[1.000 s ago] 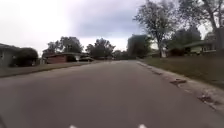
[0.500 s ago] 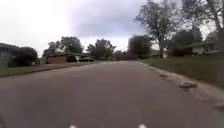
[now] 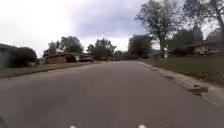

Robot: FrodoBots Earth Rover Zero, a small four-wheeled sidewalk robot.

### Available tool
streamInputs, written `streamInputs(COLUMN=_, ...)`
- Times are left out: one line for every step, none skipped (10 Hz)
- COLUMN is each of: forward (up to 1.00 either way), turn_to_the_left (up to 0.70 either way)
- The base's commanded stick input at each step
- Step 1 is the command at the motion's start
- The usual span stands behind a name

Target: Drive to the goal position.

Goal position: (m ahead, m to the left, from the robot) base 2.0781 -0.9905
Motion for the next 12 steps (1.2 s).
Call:
streamInputs(forward=0.70, turn_to_the_left=0.00)
streamInputs(forward=0.70, turn_to_the_left=0.00)
streamInputs(forward=0.70, turn_to_the_left=0.00)
streamInputs(forward=0.70, turn_to_the_left=0.00)
streamInputs(forward=0.70, turn_to_the_left=0.00)
streamInputs(forward=0.70, turn_to_the_left=0.00)
streamInputs(forward=0.70, turn_to_the_left=0.00)
streamInputs(forward=0.70, turn_to_the_left=0.00)
streamInputs(forward=0.70, turn_to_the_left=0.00)
streamInputs(forward=0.70, turn_to_the_left=0.00)
streamInputs(forward=0.70, turn_to_the_left=0.00)
streamInputs(forward=0.70, turn_to_the_left=0.00)
